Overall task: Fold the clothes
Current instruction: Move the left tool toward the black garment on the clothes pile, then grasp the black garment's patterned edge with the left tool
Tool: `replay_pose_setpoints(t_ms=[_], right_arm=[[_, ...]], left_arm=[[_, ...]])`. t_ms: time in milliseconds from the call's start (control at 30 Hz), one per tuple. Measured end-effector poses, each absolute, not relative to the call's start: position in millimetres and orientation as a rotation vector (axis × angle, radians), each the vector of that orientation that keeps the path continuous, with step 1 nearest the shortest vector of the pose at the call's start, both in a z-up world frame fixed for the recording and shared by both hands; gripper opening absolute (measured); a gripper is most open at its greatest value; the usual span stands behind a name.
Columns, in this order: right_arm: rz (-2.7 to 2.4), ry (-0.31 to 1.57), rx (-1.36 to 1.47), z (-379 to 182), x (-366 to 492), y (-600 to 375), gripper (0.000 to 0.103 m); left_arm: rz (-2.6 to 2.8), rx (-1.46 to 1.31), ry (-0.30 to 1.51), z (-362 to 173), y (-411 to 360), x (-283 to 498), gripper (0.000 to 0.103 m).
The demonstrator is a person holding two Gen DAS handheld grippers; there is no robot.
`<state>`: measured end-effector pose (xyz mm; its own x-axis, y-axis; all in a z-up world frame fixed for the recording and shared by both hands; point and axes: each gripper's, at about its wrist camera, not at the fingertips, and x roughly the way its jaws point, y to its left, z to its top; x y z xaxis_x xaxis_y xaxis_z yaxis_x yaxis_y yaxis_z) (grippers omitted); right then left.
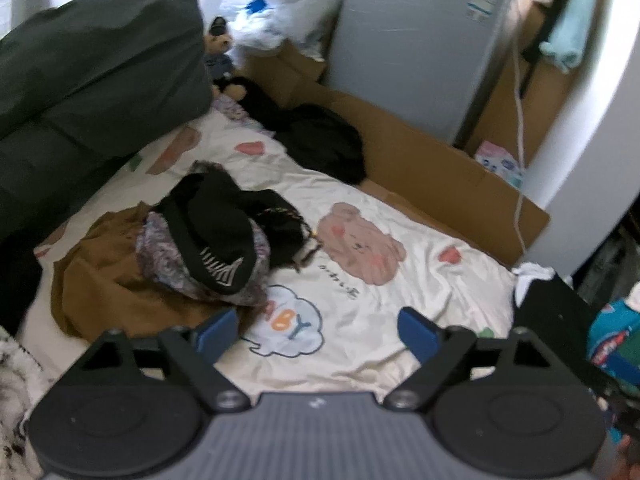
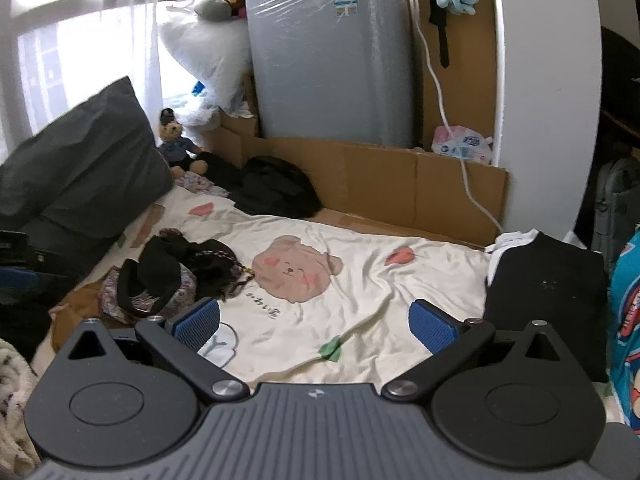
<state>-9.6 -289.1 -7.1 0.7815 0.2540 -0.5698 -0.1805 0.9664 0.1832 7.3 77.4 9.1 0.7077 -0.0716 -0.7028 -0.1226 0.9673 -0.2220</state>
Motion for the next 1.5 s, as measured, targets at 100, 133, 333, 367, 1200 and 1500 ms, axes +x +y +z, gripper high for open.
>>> replay_pose_setpoints(t_ms=[100,133,333,367,1200,1500], right_arm=[[0.254,0.63,0.143,-7.1,-7.4,-294.4,0.103],[0.258,0.628,0.146,-7.6,-7.1,-295.7,0.103],[0.265,0.617,0.17,-10.0,-0.7,-306.6,0.098],[0.268,0.621,0.176,-10.7,1.0,-308.4,0.094],[0.255,0.704,0.24,-39.0,24.3,-342.7,0.085],[0.243,0.703,0.225,-36.7,26.0,-343.3,0.085]], left_arm=[[0.018,-0.307,0.781,-1.8,71.0,34.9,0.083],[0.016,-0.31,0.753,-4.3,72.9,36.4,0.083],[0.044,-0.24,0.727,-11.2,76.6,52.9,0.08],[0.04,-0.258,0.745,-14.0,76.7,59.0,0.076],[0.047,-0.389,0.745,-24.8,104.0,114.9,0.051],[0.072,-0.302,0.785,-34.1,112.7,132.3,0.05]])
